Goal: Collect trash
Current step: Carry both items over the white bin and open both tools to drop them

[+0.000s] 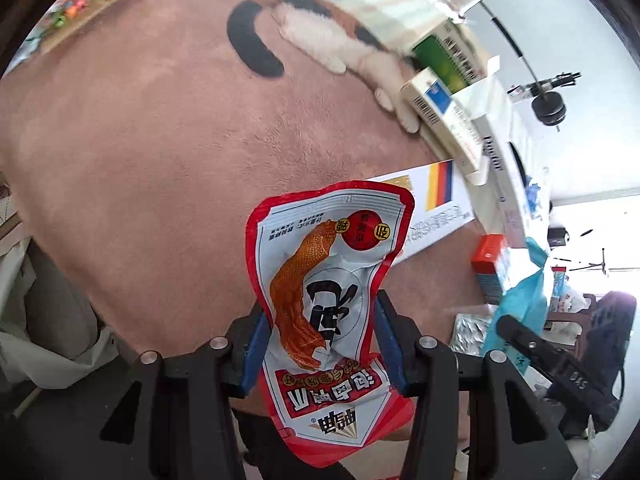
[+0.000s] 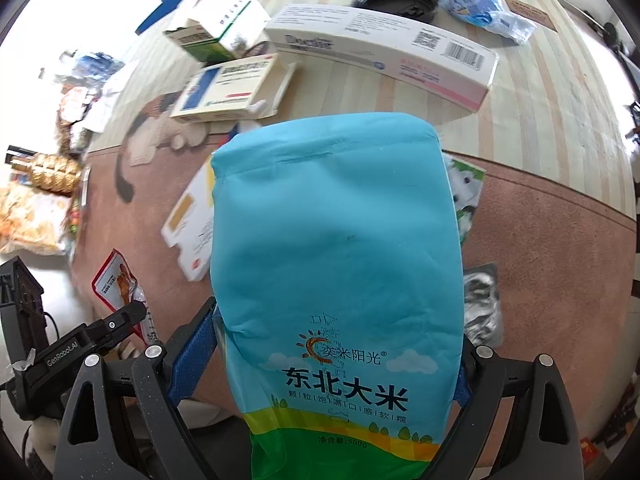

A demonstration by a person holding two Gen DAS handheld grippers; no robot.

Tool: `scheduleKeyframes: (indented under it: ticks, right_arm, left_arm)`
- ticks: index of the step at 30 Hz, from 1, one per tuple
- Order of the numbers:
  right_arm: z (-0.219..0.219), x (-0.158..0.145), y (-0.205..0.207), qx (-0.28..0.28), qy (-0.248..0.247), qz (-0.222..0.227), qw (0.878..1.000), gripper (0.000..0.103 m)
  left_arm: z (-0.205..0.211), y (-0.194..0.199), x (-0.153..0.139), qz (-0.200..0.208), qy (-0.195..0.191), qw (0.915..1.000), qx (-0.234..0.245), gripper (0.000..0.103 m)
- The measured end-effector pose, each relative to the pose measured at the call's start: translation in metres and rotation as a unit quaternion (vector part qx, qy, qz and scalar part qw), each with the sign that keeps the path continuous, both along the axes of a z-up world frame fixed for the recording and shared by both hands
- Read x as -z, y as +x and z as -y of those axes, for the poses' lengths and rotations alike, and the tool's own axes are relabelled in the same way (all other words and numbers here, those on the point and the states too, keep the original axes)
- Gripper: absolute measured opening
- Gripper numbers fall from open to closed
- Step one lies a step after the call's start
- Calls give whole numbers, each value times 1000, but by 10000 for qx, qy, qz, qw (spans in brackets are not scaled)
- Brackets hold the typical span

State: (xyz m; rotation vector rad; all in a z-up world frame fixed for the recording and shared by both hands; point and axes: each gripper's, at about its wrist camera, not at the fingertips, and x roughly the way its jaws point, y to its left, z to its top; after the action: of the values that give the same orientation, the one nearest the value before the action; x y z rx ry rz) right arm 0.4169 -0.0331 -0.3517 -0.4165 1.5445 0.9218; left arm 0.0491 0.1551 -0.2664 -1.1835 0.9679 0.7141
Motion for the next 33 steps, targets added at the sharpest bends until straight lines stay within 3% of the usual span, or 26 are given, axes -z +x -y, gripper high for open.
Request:
scheduleKeyframes:
  ticks: [4, 9, 12, 17, 25, 33]
  right_arm:
    - [10, -6, -27, -219, 129, -73, 9997, 94]
    - [39, -8, -70, -569, 251, -246, 9978, 94]
    - [61, -2, -97, -701, 229, -336, 9967, 94]
    - [115, 25, -168, -874, 86, -474, 9950, 94]
    - [168, 145, -236, -1007, -608, -688, 9907, 94]
    - [164, 281, -250, -1054, -732, -776, 9887, 95]
  left_arm:
    - [59, 19, 13, 42, 277, 9996, -23, 46]
    - [96, -6, 13, -78, 460, 9989, 43, 46]
    - [120, -36, 21, -39, 376, 9992, 112, 46]
    - [157, -79, 63, -16, 32, 9999, 117, 46]
    - [187, -102, 183, -225, -650, 9974, 216, 46]
    - [183, -97, 318, -416, -1321, 9902, 189, 50]
